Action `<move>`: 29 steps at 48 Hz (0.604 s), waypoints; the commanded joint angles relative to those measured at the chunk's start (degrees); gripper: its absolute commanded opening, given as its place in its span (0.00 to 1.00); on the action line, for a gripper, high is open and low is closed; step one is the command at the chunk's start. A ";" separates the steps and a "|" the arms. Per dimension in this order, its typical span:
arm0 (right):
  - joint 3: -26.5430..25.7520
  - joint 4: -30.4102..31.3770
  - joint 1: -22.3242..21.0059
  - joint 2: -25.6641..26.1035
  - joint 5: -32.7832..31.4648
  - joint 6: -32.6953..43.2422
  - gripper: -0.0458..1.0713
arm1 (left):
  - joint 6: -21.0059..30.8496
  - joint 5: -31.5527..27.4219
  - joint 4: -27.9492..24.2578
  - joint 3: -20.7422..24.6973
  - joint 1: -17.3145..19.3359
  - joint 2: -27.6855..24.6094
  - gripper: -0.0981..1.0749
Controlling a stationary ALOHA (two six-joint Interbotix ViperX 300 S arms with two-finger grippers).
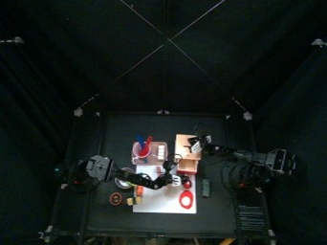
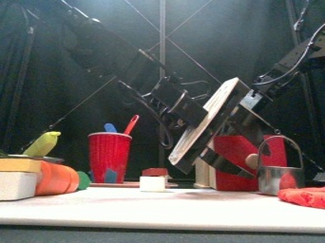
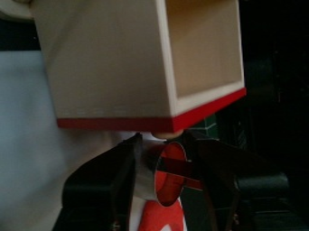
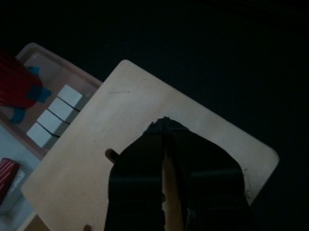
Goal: Open drawer
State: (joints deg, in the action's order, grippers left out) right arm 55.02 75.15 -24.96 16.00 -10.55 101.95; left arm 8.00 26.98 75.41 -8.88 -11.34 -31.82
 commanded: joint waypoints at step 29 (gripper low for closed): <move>0.62 -0.35 1.14 -0.53 0.26 0.09 0.15 | -0.70 4.92 -6.24 -7.29 -1.76 7.82 0.84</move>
State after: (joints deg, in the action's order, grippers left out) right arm 54.93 75.15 -24.79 16.08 -10.55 101.95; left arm 7.56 31.20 70.49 -16.08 -13.10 -26.72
